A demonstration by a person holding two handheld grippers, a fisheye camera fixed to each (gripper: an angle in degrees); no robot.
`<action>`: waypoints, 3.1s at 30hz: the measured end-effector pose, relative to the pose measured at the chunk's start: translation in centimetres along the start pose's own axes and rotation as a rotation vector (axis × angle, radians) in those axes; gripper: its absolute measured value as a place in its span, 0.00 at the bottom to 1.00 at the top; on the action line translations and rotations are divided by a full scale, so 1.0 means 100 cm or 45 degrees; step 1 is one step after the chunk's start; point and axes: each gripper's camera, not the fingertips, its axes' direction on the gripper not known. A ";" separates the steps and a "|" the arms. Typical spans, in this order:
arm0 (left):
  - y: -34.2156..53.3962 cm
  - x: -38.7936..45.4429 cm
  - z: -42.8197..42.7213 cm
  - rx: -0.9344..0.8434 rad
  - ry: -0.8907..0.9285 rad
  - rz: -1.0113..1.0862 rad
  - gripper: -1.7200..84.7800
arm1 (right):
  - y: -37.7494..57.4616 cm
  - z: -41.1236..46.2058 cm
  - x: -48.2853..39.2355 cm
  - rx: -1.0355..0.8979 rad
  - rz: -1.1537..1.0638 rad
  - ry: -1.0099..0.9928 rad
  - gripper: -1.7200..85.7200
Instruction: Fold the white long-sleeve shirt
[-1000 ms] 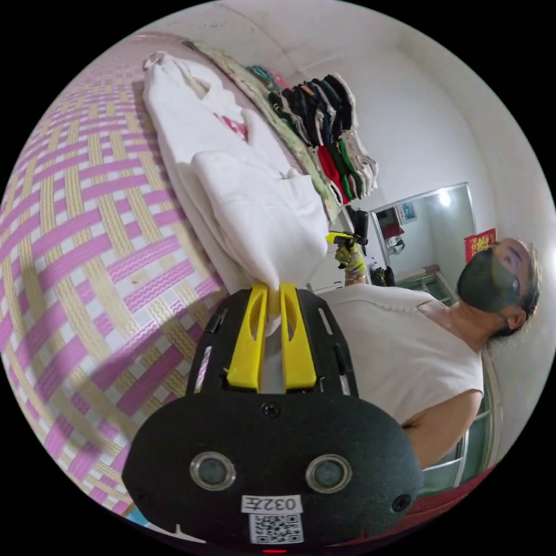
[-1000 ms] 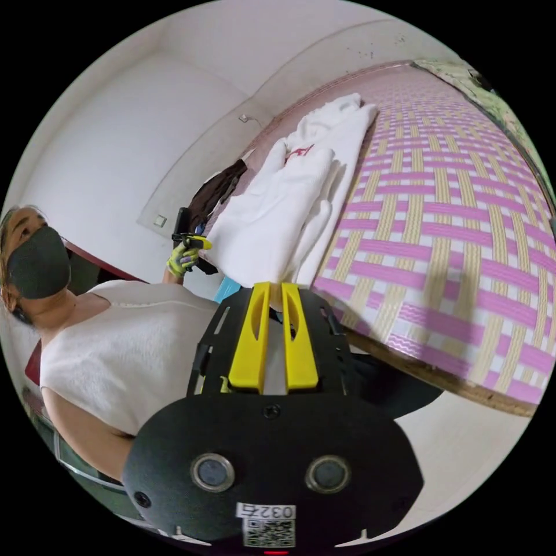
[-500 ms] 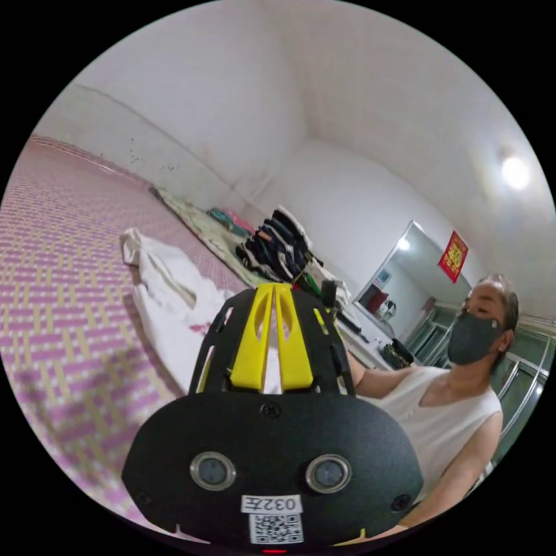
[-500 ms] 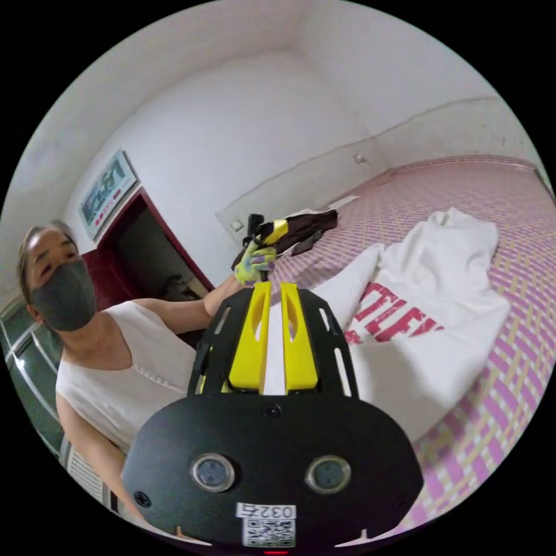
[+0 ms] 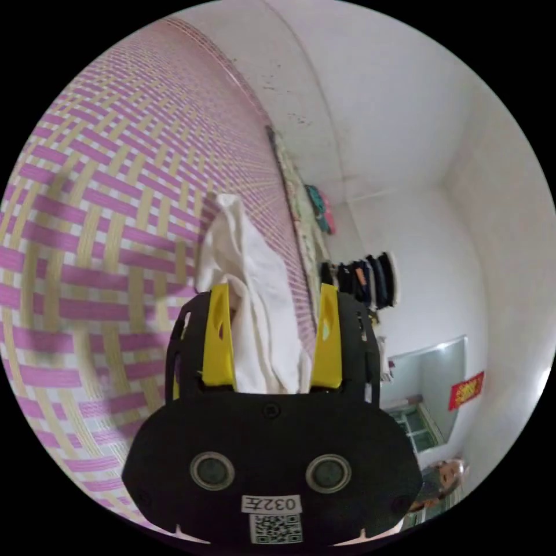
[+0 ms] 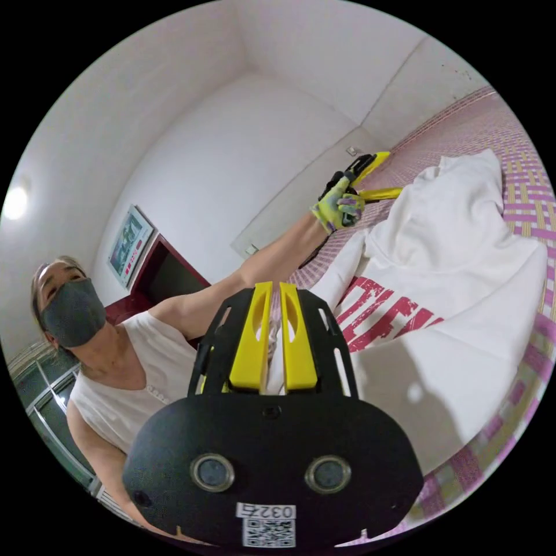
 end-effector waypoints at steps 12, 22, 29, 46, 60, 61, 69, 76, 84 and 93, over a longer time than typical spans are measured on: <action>-0.007 0.040 0.036 0.075 -0.085 0.206 0.01 | 0.002 0.011 -0.009 -0.017 -0.006 0.047 0.05; 0.255 0.186 -0.062 -0.188 0.038 1.550 0.01 | 0.043 -0.065 -0.054 0.680 0.030 0.600 0.02; 0.320 0.098 -0.115 -0.183 -0.174 1.091 0.02 | 0.041 -0.070 -0.041 0.738 0.145 0.563 0.06; 0.233 0.085 -0.046 -0.177 0.043 0.221 0.17 | -0.083 -0.045 0.050 0.284 0.668 0.713 0.10; 0.179 0.059 -0.159 -0.211 0.798 0.096 0.04 | -0.154 0.011 -0.156 -0.151 0.088 0.736 0.08; 0.180 0.050 -0.160 -0.239 0.762 0.083 0.05 | -0.150 0.010 -0.154 -0.157 0.100 0.726 0.09; 0.195 -0.018 -0.172 -0.281 0.484 0.002 0.13 | -0.084 -0.049 -0.041 -0.006 0.516 0.665 0.13; 0.178 0.009 -0.148 -0.333 0.413 0.053 0.13 | -0.076 -0.031 0.012 -0.052 0.652 0.594 0.13; 0.162 0.007 -0.143 -0.277 0.892 0.065 0.02 | -0.080 -0.052 -0.063 0.163 0.335 0.459 0.02; 0.172 0.033 -0.168 -0.132 0.168 0.239 0.03 | -0.077 -0.039 -0.088 0.031 0.225 0.920 0.08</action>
